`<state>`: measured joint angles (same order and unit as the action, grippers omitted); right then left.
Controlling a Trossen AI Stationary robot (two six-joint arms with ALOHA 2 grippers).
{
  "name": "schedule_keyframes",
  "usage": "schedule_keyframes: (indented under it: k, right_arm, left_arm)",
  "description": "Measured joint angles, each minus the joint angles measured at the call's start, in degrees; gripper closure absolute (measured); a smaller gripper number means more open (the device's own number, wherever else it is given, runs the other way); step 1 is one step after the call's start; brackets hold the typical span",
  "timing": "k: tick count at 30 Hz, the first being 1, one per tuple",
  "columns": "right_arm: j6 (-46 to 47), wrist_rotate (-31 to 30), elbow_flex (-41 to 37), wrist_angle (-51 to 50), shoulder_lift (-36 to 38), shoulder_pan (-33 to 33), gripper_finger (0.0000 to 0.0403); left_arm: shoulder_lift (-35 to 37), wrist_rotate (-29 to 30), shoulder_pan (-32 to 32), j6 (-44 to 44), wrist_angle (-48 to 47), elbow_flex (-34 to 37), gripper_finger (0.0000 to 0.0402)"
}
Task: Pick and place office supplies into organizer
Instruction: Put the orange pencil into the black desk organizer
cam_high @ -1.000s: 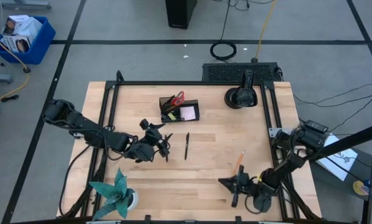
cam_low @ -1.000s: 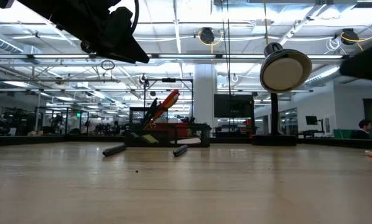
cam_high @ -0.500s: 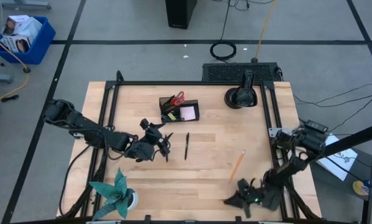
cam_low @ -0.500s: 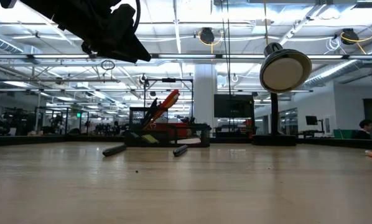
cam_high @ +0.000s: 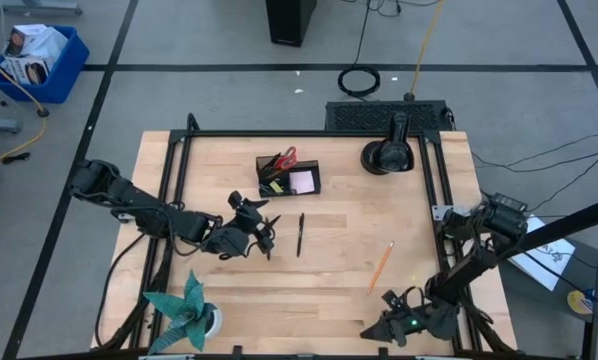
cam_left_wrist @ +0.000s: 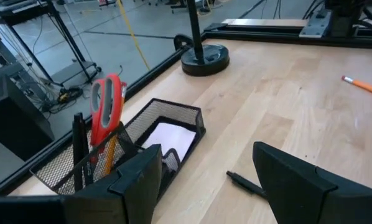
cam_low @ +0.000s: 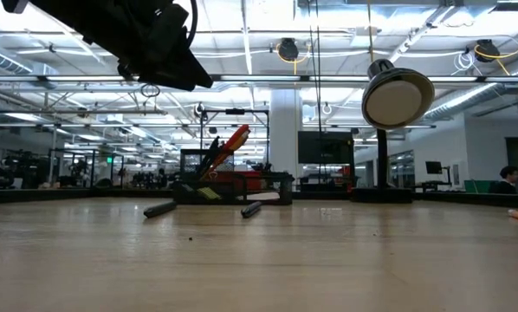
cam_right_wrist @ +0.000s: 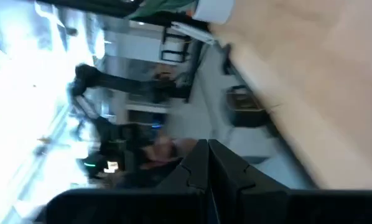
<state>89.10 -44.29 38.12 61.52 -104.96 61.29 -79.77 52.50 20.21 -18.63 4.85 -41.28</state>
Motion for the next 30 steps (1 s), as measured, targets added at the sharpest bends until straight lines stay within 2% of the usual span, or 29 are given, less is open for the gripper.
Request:
schedule_keyframes:
  k: [3,5,7,9,12,14,22,24,26,30]
  right_arm:
    - [7.0,3.4,1.0,0.5,1.5,-0.1,0.0403]
    - [11.1,4.3,1.2,-3.5,2.8,0.1,0.0403]
    - [12.1,3.8,1.6,-8.3,4.3,0.1,0.0403]
    - [8.6,3.0,2.3,-9.1,5.8,-0.6,0.0403]
    - [-4.2,1.0,2.4,-11.5,7.1,-1.8,0.0403]
    - [-14.5,-3.3,2.3,-11.4,7.2,-2.2,0.0403]
    - [-65.0,-27.5,2.8,-1.1,7.4,-2.4,0.0403]
    - [-74.6,-34.8,3.0,-0.2,7.4,-2.7,0.0403]
    - [-78.3,-44.1,3.0,-0.2,7.3,-3.2,0.0403]
    - [-79.3,-45.7,2.1,-0.3,7.3,-6.3,0.0403]
  left_arm:
    - [0.0,0.0,0.0,0.1,1.0,0.0,0.0144]
    - [0.0,-0.1,0.0,0.3,1.1,0.0,0.0144]
    - [0.0,-0.1,0.0,0.2,1.1,0.0,0.0144]
    - [0.0,-0.2,0.0,0.3,1.0,0.0,0.0144]
    - [0.0,-0.2,0.0,0.4,0.0,0.0,0.0144]
    - [0.0,-0.2,0.0,0.4,-0.5,0.0,0.0144]
    - [0.0,-0.2,0.0,0.6,1.7,0.0,0.0144]
    - [0.0,-0.2,0.0,0.7,3.0,0.0,0.0144]
    - [0.0,-0.2,-0.1,0.9,4.0,0.0,0.0144]
    - [0.0,-0.2,-0.7,0.9,5.1,0.0,0.0144]
